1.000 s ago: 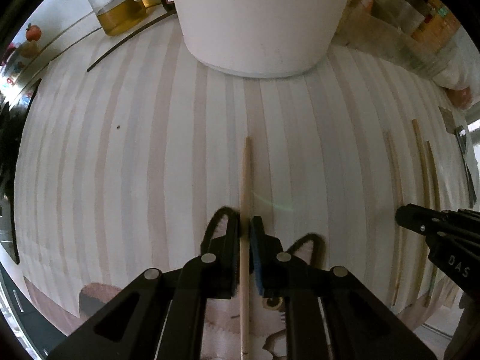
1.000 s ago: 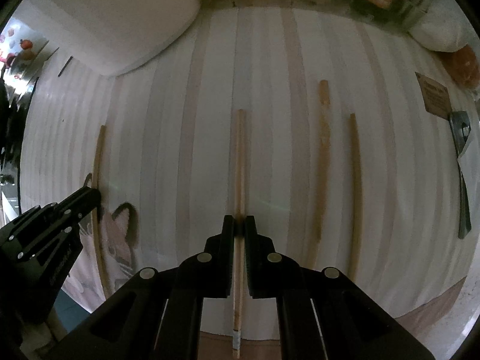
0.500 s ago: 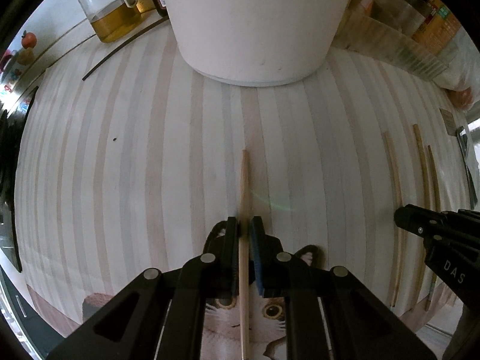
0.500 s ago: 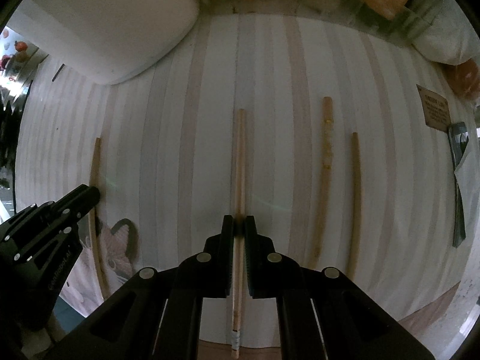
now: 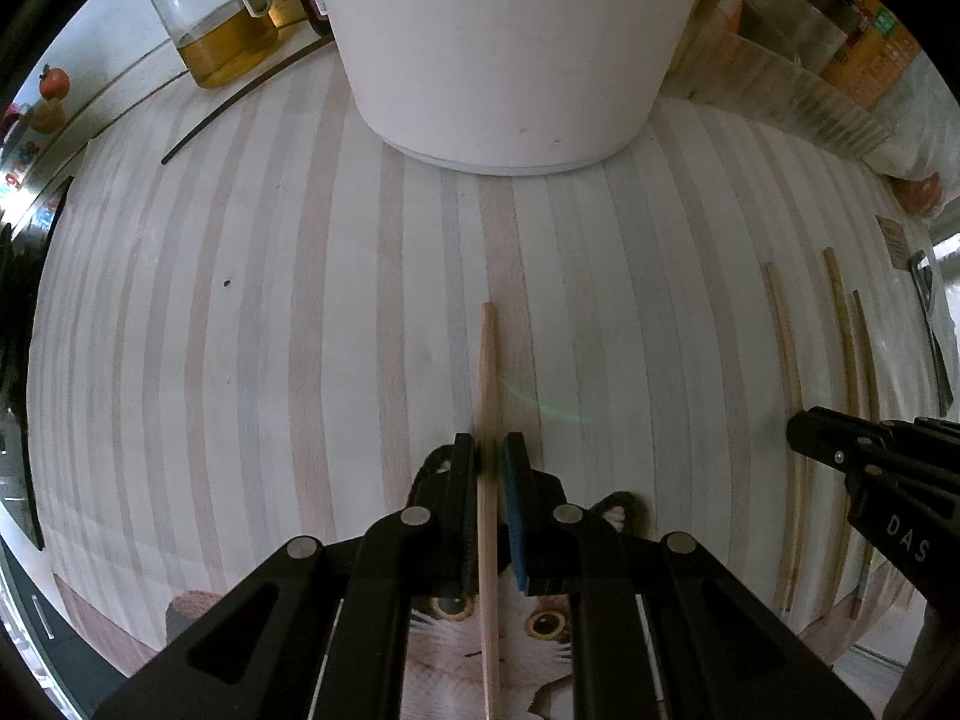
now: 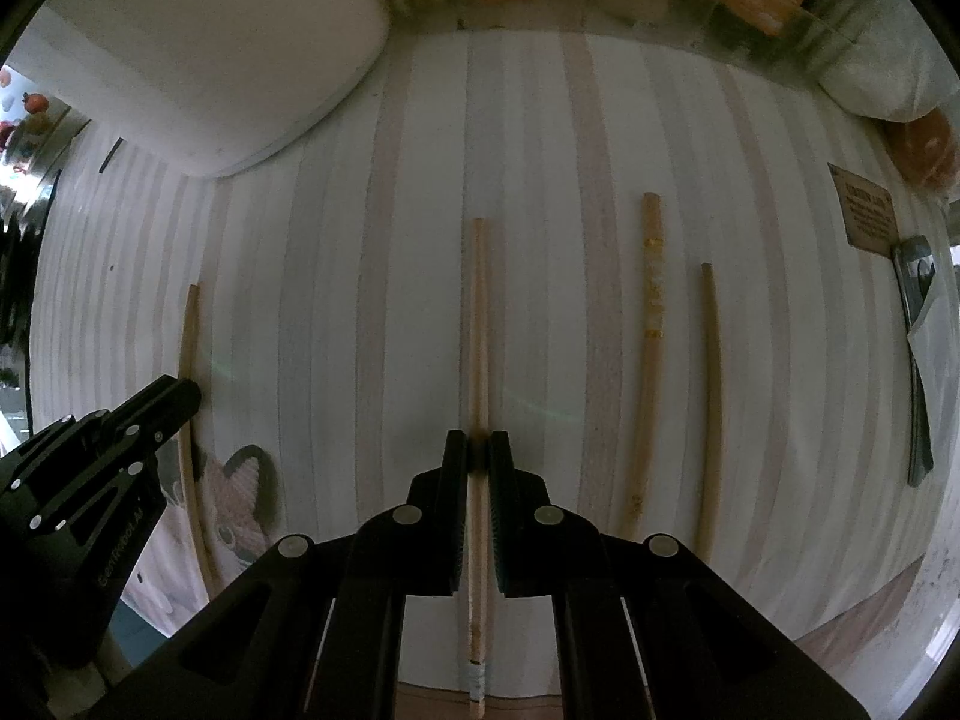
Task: Organize utensils
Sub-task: 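Lift both wooden chopsticks and insert them into the white holder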
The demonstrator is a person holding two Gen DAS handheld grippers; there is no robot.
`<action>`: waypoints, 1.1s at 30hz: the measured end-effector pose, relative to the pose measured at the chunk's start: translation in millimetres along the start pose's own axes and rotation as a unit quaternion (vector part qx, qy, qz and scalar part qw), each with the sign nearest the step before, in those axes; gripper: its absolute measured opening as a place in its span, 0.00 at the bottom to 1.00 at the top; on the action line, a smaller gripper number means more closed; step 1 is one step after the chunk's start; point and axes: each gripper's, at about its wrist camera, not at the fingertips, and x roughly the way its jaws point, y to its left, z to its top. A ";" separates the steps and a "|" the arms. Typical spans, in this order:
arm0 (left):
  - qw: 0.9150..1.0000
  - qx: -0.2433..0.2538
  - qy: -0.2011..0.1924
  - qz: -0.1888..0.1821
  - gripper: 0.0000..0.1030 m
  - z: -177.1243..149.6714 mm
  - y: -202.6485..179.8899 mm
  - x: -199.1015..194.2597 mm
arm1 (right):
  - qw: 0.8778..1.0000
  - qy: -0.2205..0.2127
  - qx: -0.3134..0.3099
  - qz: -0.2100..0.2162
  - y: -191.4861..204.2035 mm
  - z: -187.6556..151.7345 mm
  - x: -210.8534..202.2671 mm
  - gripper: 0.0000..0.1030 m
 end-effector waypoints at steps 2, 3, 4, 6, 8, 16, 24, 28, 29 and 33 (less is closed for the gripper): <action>1.000 0.003 0.000 0.003 0.09 1.4 -2.4 0.5 | 1.000 0.000 0.001 0.000 -0.3 0.0 0.4 0.07; 1.000 0.006 -0.002 0.004 0.08 1.2 -3.1 0.7 | 1.000 0.000 0.000 -0.001 -0.4 -0.1 0.5 0.07; 1.000 0.006 -0.004 0.004 0.05 1.7 -4.6 1.3 | 1.000 -0.001 0.000 -0.001 -0.6 -0.2 0.4 0.07; 1.000 0.002 -0.016 0.016 0.04 0.5 -6.3 1.6 | 1.000 -0.010 -0.002 0.001 -0.4 -0.3 0.2 0.07; 1.000 -0.005 -0.018 0.014 0.04 -1.4 -8.5 0.3 | 1.000 -0.021 0.007 0.014 -3.7 -1.1 -0.4 0.07; 0.998 -0.009 -0.053 -0.016 0.04 -13.7 -4.9 -38.6 | 0.994 -0.073 0.024 0.074 -19.8 -16.4 -24.1 0.06; 0.991 -0.022 -0.127 -0.038 0.04 -15.8 12.4 -107.4 | 0.980 -0.170 0.017 0.105 -21.1 -31.8 -88.2 0.06; 0.985 -0.021 -0.167 -0.046 0.04 -7.7 9.3 -140.9 | 0.969 -0.221 0.012 0.113 -20.6 -28.5 -125.9 0.06; 0.983 -0.020 -0.179 -0.046 0.04 -5.1 8.0 -150.1 | 0.965 -0.235 0.010 0.114 -21.2 -27.0 -138.5 0.06; 0.971 -0.016 -0.230 -0.057 0.04 10.4 7.3 -194.4 | 0.950 -0.288 0.005 0.121 -15.7 -16.1 -185.2 0.06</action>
